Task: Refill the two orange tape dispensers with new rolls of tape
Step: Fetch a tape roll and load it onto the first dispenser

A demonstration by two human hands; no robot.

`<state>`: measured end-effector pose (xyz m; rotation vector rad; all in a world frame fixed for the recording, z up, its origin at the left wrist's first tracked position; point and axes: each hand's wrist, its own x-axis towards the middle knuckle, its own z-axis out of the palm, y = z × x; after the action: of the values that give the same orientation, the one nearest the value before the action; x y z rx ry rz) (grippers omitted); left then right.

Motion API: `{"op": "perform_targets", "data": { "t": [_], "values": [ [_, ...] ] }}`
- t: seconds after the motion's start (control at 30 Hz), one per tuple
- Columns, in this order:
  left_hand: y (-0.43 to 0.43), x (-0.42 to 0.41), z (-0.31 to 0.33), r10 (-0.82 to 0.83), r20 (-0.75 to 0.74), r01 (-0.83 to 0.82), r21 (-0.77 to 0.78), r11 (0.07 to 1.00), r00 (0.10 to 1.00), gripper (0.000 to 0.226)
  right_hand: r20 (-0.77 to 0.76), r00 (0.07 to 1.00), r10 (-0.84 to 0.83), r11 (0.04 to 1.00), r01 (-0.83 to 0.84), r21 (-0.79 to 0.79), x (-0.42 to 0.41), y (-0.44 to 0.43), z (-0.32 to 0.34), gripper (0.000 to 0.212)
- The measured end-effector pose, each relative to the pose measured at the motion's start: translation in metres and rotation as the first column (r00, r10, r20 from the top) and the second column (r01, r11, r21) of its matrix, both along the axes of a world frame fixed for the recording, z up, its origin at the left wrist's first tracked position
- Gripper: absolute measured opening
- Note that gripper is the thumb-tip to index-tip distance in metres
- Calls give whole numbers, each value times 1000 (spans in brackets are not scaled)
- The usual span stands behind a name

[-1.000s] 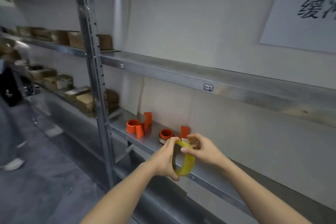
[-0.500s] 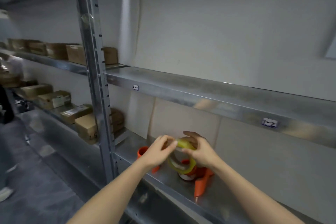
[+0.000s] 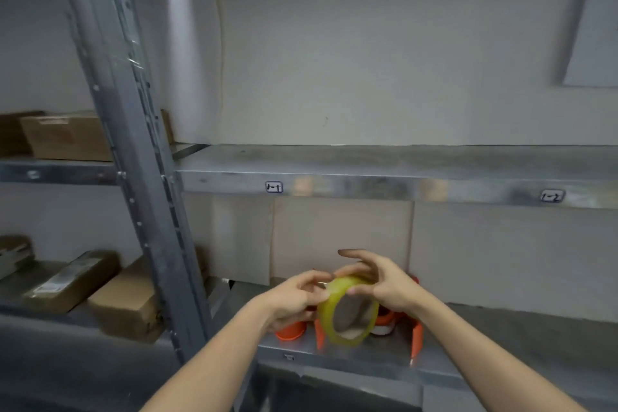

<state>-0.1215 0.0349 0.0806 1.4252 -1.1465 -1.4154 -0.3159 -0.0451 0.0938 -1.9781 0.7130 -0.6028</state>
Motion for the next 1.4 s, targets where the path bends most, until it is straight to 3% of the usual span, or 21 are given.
{"op": "perform_targets", "data": {
  "t": [0.17,0.23,0.33,0.43,0.67,0.87,1.0,1.27,1.4],
  "values": [
    [17,-11,-2,-32,-47,27,-100,995,998,48,33,981,-193,976,195,-95,-2,31,-5,59],
    [23,-14,-4,-34,-41,27,-149,988,999,52,22,970,-240,961,241,-135,-3,43,-9,69],
    [35,-25,-6,13,-60,-22,-153,988,998,53,2,973,-230,967,229,-110,-6,55,-19,90],
    [50,-40,-4,3,-82,-16,-163,986,997,54,-7,983,-183,981,183,-61,-10,65,-29,87],
    [73,-60,-19,134,13,-123,-310,943,991,25,43,983,-181,981,177,73,-13,88,-40,80],
    [77,-57,-27,295,187,-210,-374,903,937,5,50,978,-203,978,199,70,-4,99,-43,63],
    [78,-53,-26,351,193,-262,-374,889,916,4,29,980,-197,979,196,50,-2,105,-35,54],
    [58,-38,-21,331,436,-128,-431,893,837,12,-23,976,-217,973,218,80,4,98,-36,55],
    [50,-25,-24,241,499,-21,-407,913,832,10,8,960,-280,953,277,122,13,91,-43,40]
  ]
}}
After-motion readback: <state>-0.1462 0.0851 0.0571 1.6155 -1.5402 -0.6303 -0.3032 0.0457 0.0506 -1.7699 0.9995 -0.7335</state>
